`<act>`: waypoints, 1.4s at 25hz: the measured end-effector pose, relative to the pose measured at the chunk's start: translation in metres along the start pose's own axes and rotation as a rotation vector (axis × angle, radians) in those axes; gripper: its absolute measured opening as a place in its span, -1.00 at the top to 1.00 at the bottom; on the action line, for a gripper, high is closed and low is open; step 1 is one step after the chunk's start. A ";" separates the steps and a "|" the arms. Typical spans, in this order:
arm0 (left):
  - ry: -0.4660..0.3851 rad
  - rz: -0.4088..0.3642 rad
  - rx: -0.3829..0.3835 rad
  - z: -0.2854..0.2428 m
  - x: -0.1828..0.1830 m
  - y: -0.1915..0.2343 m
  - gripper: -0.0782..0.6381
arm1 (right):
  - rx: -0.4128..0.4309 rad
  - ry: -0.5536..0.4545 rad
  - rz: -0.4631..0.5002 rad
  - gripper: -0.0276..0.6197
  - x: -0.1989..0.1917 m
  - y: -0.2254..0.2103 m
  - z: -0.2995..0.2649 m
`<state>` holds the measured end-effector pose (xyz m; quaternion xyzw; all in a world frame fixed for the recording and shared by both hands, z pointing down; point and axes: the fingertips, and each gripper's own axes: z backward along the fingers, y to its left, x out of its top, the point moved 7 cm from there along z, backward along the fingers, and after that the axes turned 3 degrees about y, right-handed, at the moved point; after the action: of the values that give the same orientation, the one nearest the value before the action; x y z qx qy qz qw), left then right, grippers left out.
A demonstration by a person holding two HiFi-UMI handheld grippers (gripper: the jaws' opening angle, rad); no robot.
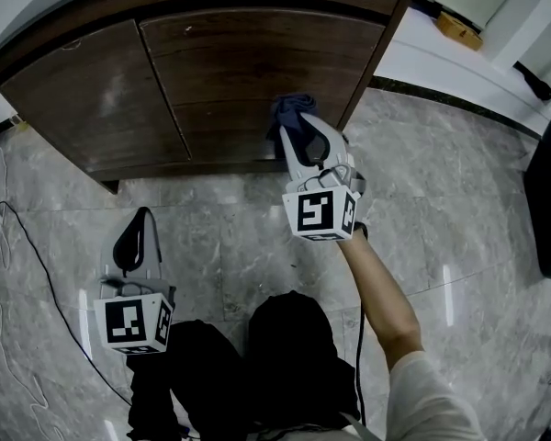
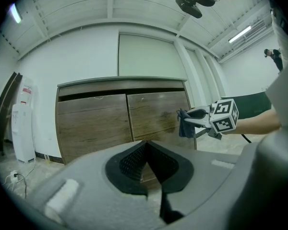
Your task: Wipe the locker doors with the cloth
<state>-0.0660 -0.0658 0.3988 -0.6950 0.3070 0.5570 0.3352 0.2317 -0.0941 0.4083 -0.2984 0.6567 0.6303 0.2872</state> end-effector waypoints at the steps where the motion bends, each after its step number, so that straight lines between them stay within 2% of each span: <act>1: 0.003 0.004 -0.002 0.000 0.000 -0.001 0.77 | -0.007 -0.010 0.005 0.62 0.008 -0.003 0.000; 9: -0.006 0.011 -0.014 0.002 -0.006 -0.002 0.77 | -0.039 -0.062 0.044 0.62 0.035 -0.021 -0.011; 25: -0.003 0.032 -0.009 0.003 -0.008 0.003 0.77 | -0.098 -0.104 0.044 0.61 0.079 -0.079 -0.057; 35: -0.005 0.033 -0.002 0.004 -0.014 0.008 0.77 | -0.099 -0.047 0.047 0.61 0.061 -0.066 -0.066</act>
<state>-0.0772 -0.0669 0.4111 -0.6889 0.3169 0.5645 0.3261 0.2412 -0.1638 0.3216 -0.2818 0.6248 0.6753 0.2724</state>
